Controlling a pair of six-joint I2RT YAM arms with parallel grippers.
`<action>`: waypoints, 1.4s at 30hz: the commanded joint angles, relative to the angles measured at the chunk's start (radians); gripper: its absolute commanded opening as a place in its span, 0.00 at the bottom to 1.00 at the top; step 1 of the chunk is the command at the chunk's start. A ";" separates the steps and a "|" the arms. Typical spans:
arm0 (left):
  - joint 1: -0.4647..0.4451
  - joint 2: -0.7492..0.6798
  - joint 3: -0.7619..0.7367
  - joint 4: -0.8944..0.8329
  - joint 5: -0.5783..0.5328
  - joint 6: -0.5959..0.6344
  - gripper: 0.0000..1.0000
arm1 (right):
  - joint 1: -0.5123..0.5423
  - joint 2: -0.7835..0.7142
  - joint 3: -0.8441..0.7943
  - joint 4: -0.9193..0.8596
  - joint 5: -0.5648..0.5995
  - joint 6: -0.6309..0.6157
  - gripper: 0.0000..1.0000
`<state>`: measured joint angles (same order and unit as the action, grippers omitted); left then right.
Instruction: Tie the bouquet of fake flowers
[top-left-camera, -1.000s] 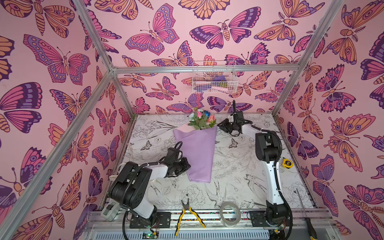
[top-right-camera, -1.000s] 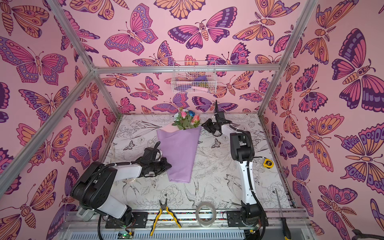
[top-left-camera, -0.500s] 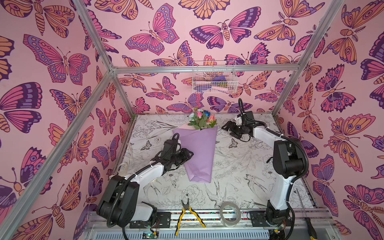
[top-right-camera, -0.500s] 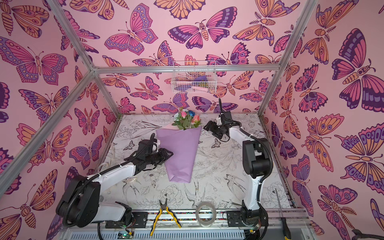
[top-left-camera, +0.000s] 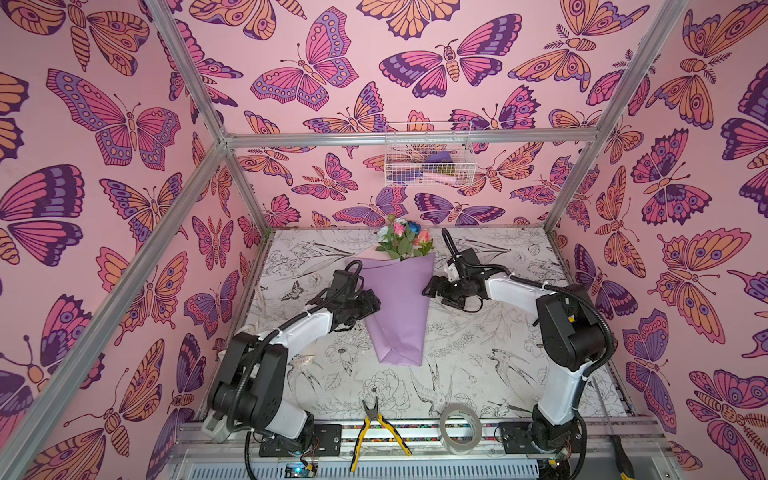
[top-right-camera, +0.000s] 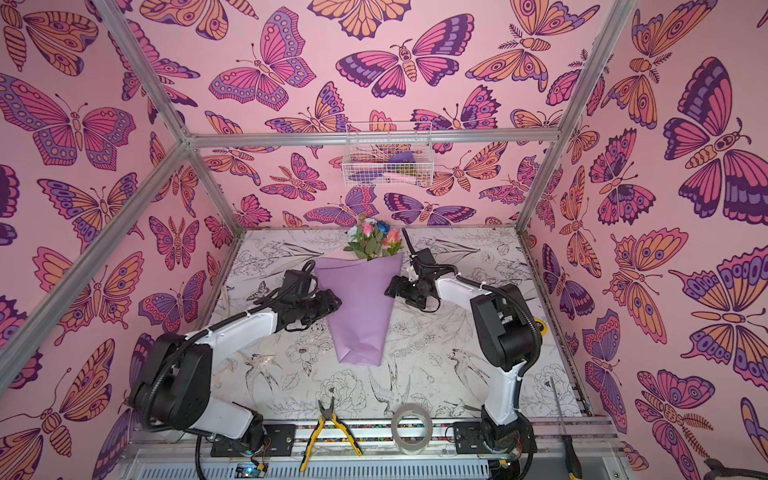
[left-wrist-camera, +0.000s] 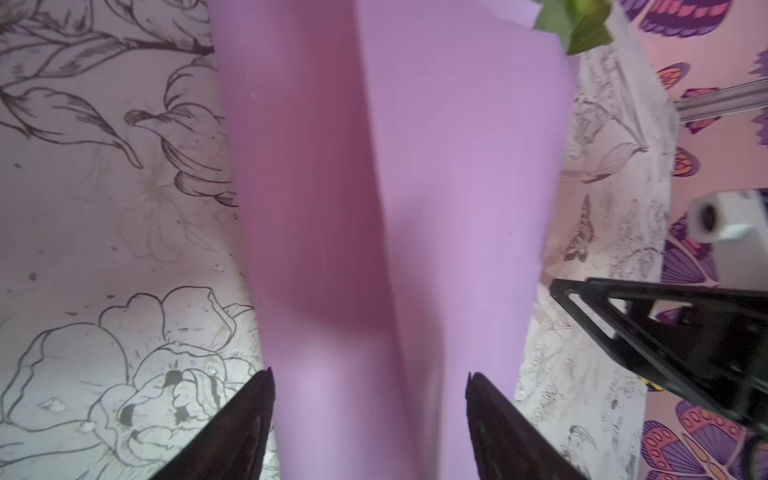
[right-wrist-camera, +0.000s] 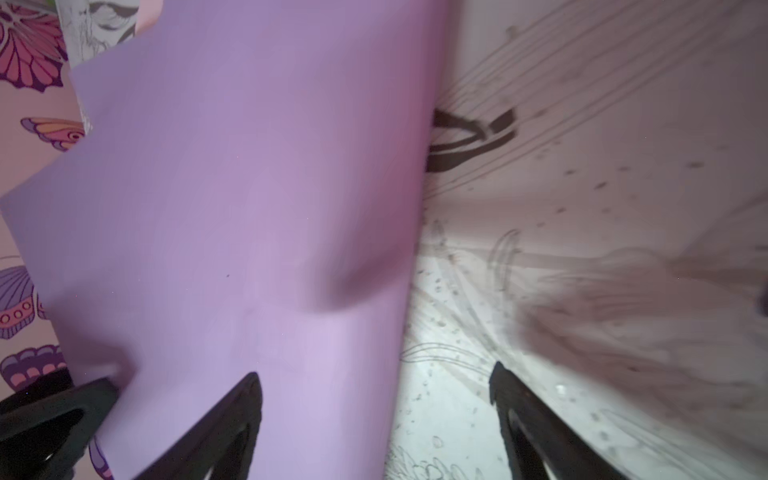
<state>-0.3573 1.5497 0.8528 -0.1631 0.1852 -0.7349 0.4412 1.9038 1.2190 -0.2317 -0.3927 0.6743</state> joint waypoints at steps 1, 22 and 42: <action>0.007 0.049 0.026 -0.076 -0.076 0.049 0.78 | 0.035 0.055 0.019 0.025 0.008 0.031 0.87; 0.041 0.235 0.027 0.045 0.020 0.038 0.13 | 0.084 0.212 0.072 0.226 -0.117 0.091 0.85; 0.041 0.154 -0.035 0.076 0.054 0.000 0.09 | 0.089 0.207 0.149 -0.069 0.149 -0.049 0.14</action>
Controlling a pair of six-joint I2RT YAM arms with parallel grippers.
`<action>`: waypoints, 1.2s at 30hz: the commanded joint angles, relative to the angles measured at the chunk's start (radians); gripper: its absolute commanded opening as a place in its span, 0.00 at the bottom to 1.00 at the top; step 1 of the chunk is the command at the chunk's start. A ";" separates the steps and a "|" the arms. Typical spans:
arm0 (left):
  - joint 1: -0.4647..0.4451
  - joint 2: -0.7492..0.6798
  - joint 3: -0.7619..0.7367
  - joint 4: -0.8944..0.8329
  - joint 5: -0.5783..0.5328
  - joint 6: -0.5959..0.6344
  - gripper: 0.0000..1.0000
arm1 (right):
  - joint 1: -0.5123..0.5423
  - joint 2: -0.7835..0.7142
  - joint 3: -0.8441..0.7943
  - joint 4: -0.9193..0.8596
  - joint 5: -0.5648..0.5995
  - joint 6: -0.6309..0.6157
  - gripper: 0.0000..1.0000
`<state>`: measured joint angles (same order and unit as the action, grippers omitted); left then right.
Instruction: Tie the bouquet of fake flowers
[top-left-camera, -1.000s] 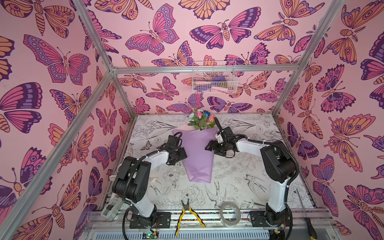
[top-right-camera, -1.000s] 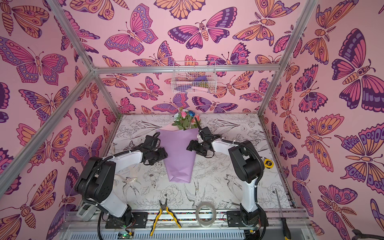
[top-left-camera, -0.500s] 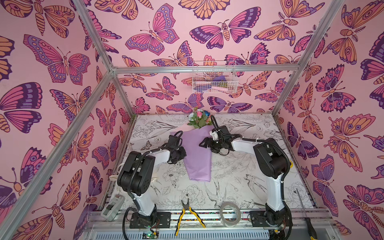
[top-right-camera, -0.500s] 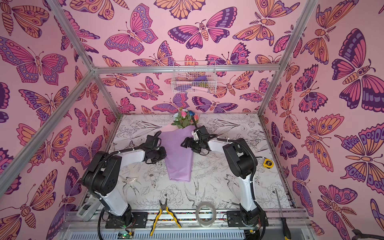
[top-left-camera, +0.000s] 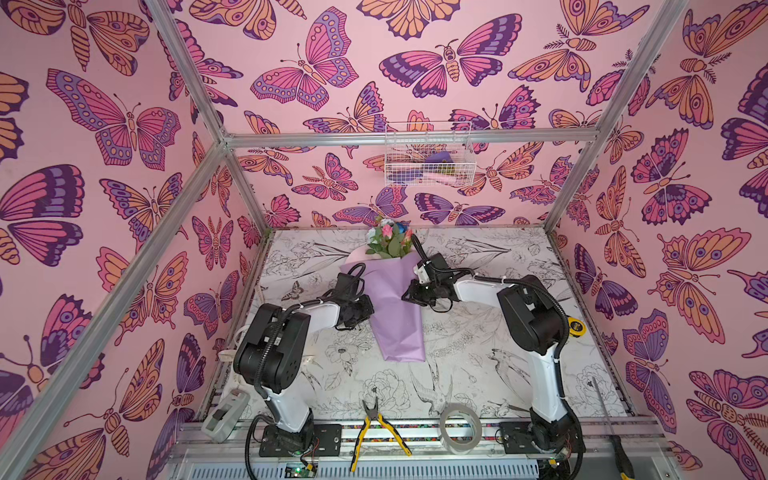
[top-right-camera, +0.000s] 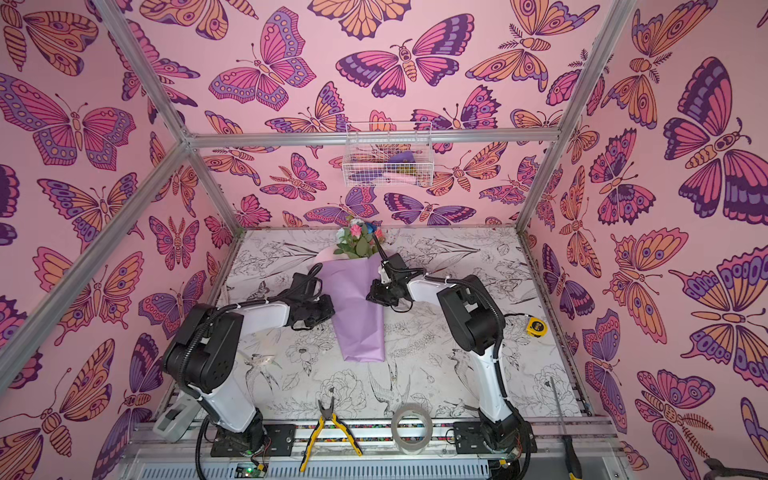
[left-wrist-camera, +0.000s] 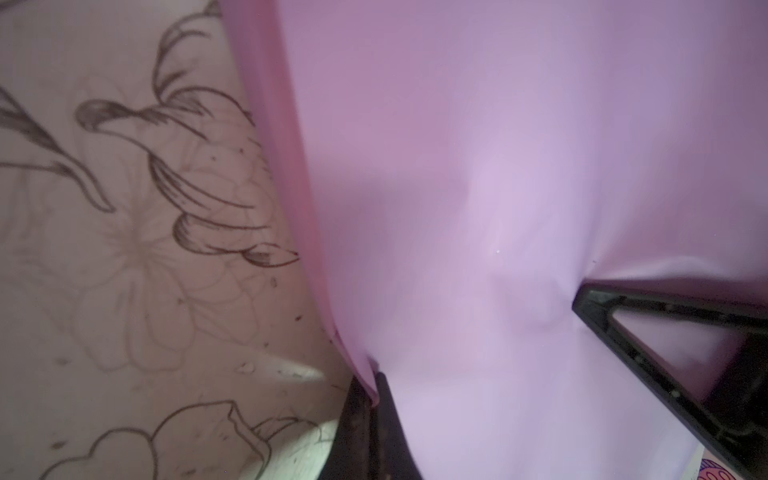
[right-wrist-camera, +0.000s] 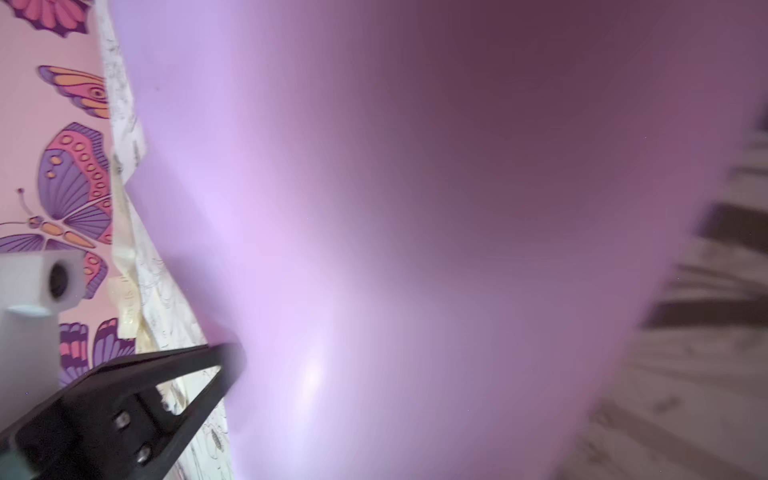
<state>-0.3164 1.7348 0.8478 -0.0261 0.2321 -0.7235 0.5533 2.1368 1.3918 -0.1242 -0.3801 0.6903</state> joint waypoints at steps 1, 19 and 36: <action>0.000 -0.044 -0.034 -0.060 0.009 -0.014 0.12 | -0.033 -0.043 -0.037 -0.191 0.151 -0.079 0.11; 0.002 -0.284 -0.080 -0.076 -0.019 -0.018 0.39 | -0.319 -0.266 -0.284 -0.212 0.268 -0.177 0.00; 0.004 -0.340 -0.098 -0.093 -0.026 -0.024 0.43 | -0.605 -0.267 -0.174 -0.438 0.390 -0.418 0.15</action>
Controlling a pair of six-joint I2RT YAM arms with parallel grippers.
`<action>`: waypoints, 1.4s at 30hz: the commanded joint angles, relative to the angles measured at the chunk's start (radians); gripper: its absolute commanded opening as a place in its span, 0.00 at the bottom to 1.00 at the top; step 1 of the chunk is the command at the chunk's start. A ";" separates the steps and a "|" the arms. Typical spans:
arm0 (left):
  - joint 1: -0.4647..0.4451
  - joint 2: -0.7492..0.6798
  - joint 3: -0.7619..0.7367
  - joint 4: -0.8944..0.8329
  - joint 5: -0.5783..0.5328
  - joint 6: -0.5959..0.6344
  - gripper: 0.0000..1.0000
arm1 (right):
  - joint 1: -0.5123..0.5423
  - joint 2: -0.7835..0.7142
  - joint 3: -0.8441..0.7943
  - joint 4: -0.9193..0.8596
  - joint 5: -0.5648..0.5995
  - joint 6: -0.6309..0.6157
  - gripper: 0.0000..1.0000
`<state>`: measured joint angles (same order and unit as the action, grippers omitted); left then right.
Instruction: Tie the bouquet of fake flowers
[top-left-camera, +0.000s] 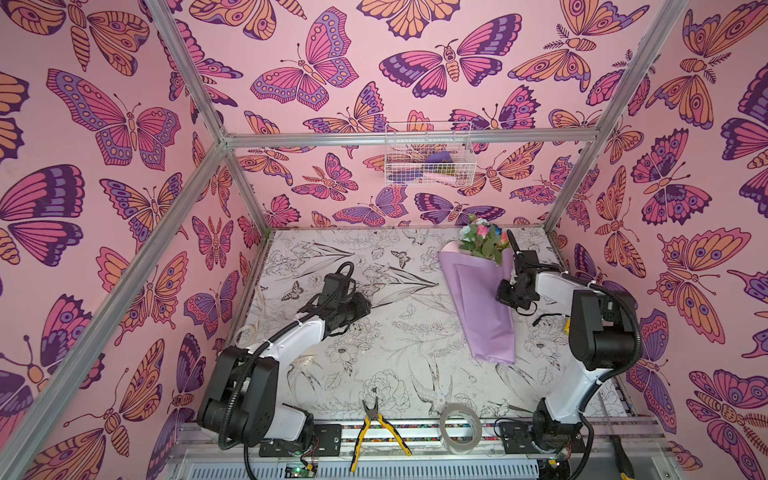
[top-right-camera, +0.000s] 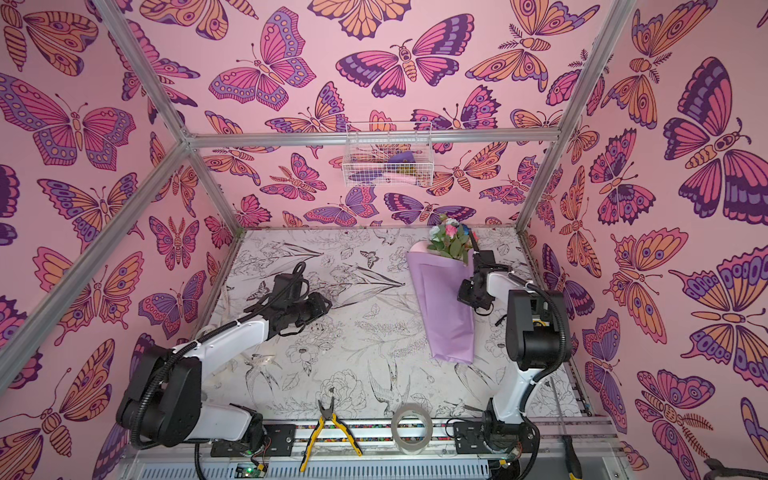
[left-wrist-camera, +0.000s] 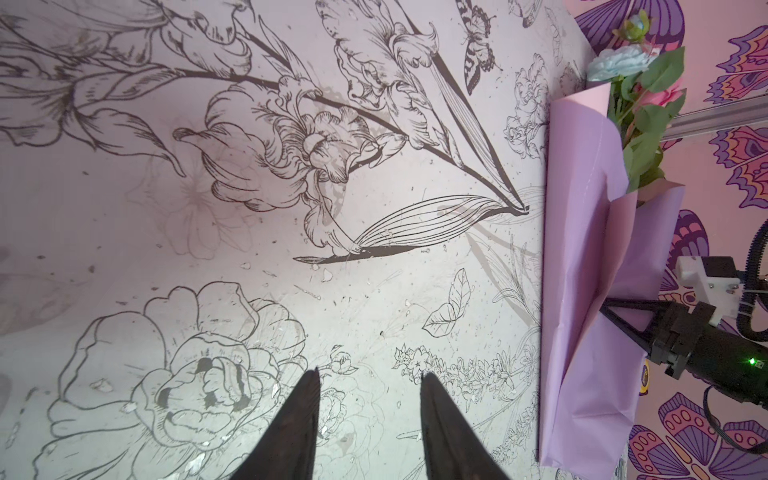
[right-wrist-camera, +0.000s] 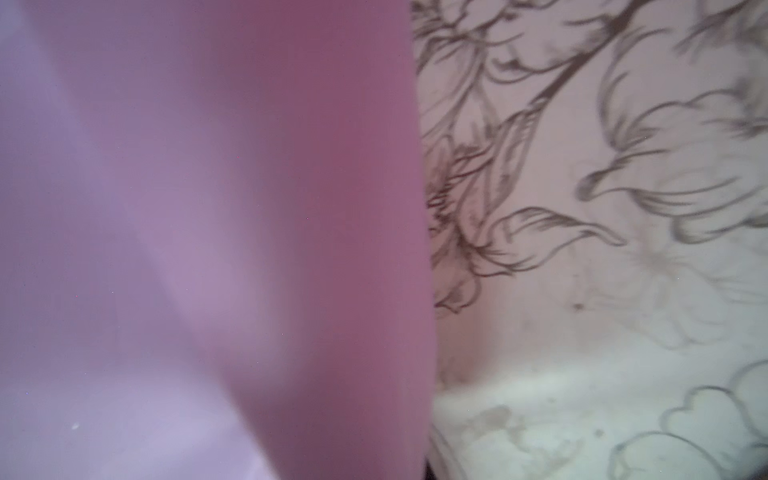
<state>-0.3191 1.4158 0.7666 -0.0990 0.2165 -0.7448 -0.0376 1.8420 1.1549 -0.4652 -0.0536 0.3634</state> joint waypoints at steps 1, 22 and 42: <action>0.006 -0.025 -0.017 -0.020 -0.011 -0.002 0.43 | -0.014 0.037 0.077 -0.110 0.078 -0.092 0.28; 0.009 -0.133 -0.066 -0.053 -0.028 -0.012 0.53 | 0.017 -0.257 -0.050 -0.207 0.177 -0.009 0.78; -0.284 0.121 0.120 0.259 0.044 -0.057 0.43 | 0.202 -0.443 -0.372 -0.005 -0.076 0.190 0.34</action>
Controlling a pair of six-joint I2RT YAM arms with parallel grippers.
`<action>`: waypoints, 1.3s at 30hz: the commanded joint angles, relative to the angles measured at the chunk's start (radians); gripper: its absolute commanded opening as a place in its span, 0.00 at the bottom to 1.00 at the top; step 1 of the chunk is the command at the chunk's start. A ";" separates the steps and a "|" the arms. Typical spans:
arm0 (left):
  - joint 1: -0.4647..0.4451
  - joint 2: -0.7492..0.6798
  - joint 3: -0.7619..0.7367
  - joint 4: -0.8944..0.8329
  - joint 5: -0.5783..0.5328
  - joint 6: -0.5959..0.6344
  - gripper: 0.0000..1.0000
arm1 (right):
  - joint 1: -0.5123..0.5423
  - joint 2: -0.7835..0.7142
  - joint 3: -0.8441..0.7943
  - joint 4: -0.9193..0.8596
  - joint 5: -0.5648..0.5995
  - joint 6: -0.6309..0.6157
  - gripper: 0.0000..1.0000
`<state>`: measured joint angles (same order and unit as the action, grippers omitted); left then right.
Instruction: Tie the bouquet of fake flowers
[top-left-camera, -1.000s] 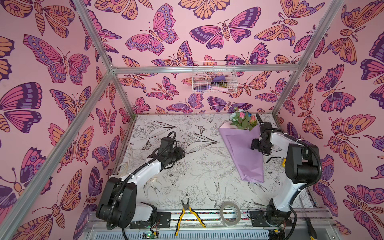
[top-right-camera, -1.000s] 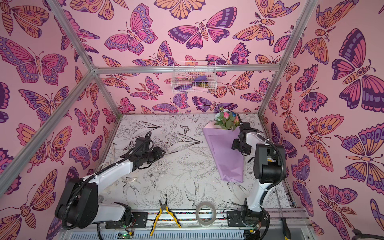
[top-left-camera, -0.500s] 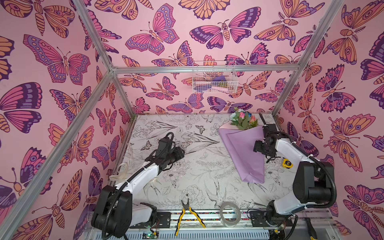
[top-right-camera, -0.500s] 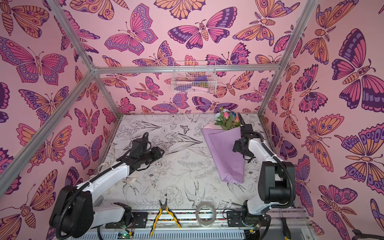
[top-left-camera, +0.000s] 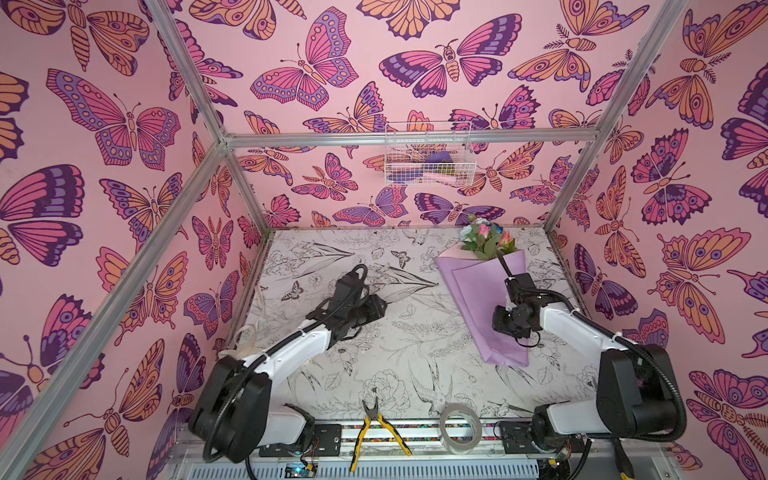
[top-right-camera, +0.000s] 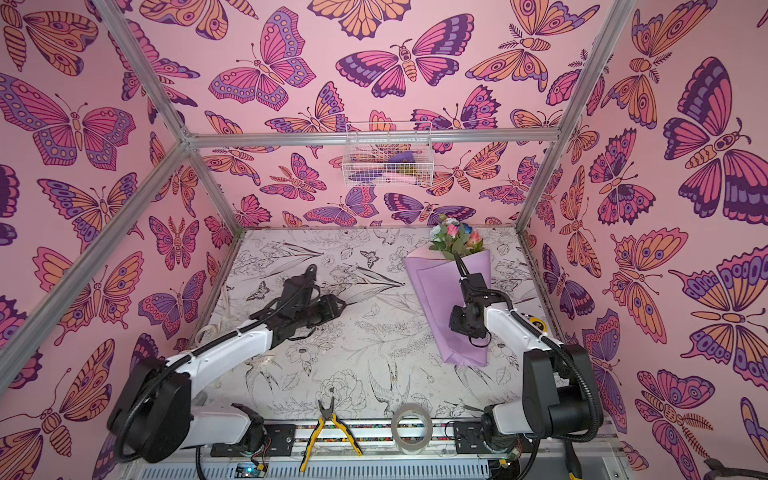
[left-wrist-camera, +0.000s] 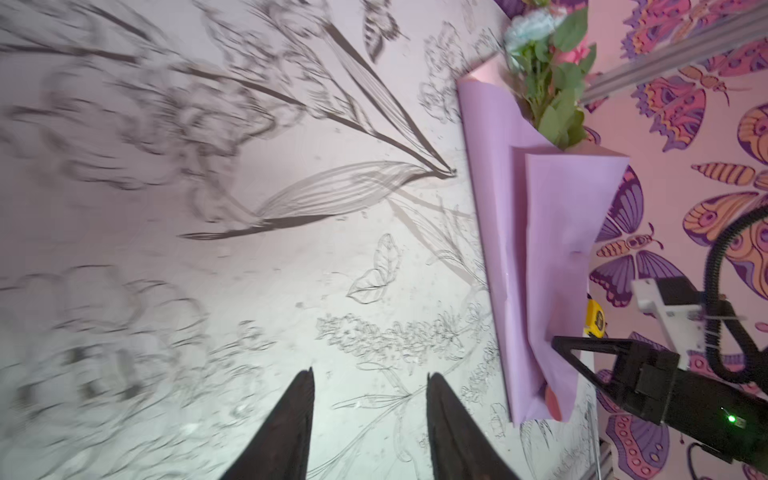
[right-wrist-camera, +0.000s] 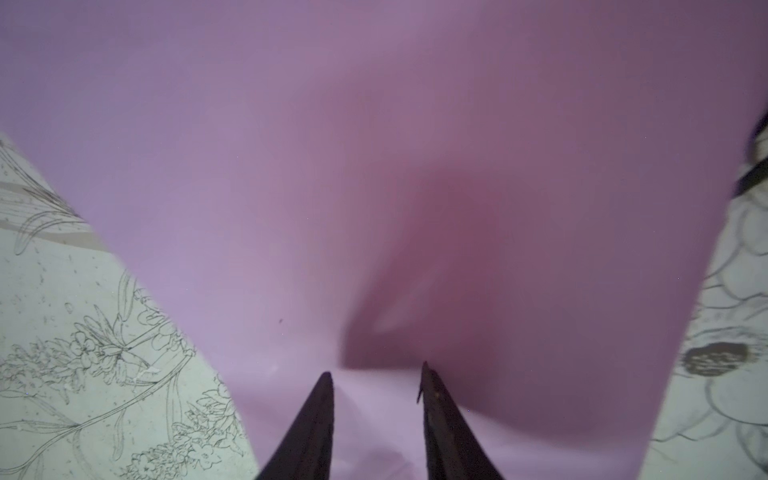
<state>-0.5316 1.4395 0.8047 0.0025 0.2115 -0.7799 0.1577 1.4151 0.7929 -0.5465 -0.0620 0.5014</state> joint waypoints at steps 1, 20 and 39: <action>-0.105 0.142 0.123 0.187 0.063 -0.024 0.41 | 0.006 -0.010 -0.012 0.087 -0.070 0.055 0.34; -0.295 0.913 0.841 0.285 0.183 -0.095 0.23 | 0.005 0.037 -0.060 0.154 -0.123 0.092 0.28; -0.287 1.036 0.895 0.136 0.230 -0.140 0.10 | -0.150 -0.152 -0.130 0.112 -0.368 0.118 0.27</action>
<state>-0.8238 2.4565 1.7157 0.2108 0.4339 -0.9241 0.0772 1.2831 0.6170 -0.4129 -0.3439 0.6346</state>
